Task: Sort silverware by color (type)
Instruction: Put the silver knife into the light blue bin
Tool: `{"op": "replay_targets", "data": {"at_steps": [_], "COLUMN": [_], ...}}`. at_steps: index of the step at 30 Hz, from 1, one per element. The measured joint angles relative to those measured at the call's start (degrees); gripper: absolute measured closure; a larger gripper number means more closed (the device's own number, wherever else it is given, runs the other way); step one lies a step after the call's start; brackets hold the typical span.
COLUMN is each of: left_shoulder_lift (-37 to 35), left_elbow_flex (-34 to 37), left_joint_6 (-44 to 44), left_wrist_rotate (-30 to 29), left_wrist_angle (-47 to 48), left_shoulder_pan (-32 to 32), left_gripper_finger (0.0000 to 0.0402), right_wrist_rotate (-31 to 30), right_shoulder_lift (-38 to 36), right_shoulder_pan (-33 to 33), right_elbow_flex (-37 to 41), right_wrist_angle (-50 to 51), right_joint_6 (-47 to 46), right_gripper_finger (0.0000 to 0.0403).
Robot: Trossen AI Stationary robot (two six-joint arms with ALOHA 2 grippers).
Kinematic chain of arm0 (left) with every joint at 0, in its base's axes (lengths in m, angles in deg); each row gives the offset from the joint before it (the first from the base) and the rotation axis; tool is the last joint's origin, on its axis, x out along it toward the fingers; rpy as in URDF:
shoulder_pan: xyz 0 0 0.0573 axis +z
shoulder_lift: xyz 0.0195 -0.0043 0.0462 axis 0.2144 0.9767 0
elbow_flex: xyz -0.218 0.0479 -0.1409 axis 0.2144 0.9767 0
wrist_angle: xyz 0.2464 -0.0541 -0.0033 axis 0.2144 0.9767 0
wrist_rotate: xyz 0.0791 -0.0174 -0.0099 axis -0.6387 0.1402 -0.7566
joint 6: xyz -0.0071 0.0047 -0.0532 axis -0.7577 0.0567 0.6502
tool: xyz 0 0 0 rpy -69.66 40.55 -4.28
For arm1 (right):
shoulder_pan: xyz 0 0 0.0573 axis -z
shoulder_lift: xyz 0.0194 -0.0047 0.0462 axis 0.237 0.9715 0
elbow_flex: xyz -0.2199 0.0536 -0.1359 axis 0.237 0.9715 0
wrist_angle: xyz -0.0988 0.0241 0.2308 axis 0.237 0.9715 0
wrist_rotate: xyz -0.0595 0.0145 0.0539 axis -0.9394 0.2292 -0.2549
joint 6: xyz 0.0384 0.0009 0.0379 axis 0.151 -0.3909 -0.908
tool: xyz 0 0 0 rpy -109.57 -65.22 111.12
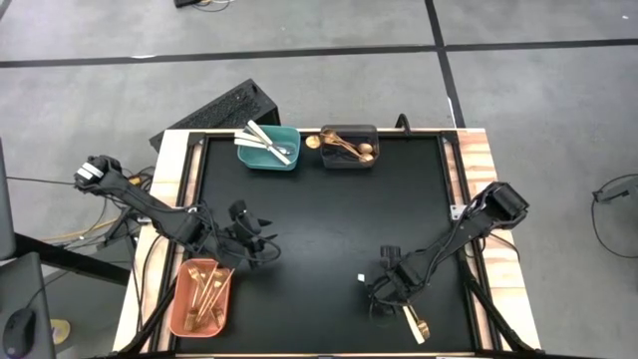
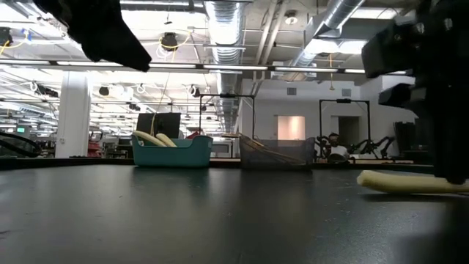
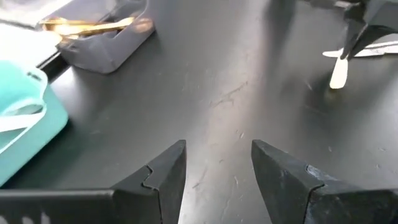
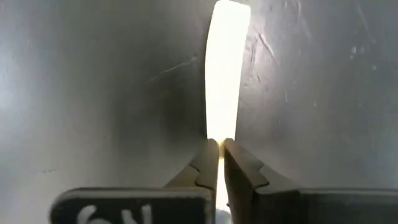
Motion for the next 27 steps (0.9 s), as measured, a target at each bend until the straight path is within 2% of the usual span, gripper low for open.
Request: {"op": "replay_targets", "data": {"at_steps": [4, 10, 14, 22, 27], "left_shoulder_lift": [0.0, 0.0, 0.0, 0.0, 0.0], "left_elbow_flex": [3.9, 6.8, 6.9, 6.9, 6.9], "left_joint_6": [-3.4, -7.5, -7.8, -7.8, -7.8], "left_wrist_rotate": [0.5, 0.2, 0.1, 0.1, 0.1], "left_wrist_angle": [-8.3, -13.4, -13.6, -13.4, -13.3], "left_shoulder_pan": [0.0, 0.0, 0.0, 0.0, 0.0], "left_gripper_finger": [0.0233, 0.0233, 0.0233, 0.0233, 0.0233], "right_wrist_rotate": [-0.3, -4.8, -4.7, -3.0, 1.0], "right_shoulder_lift": [0.1, -0.7, -0.6, -0.7, -0.5], "right_shoulder_pan": [1.2, 3.8, 5.2, 5.9, 5.7], "right_elbow_flex": [0.5, 0.0, -0.6, -0.6, 0.8], "right_wrist_angle": [-0.7, -3.7, -3.6, -2.5, -3.8], "right_joint_6": [1.2, 2.6, 2.7, 4.1, 4.1], "right_gripper_finger": [0.0376, 0.0377, 0.0338, 0.0236, 0.0212]}}
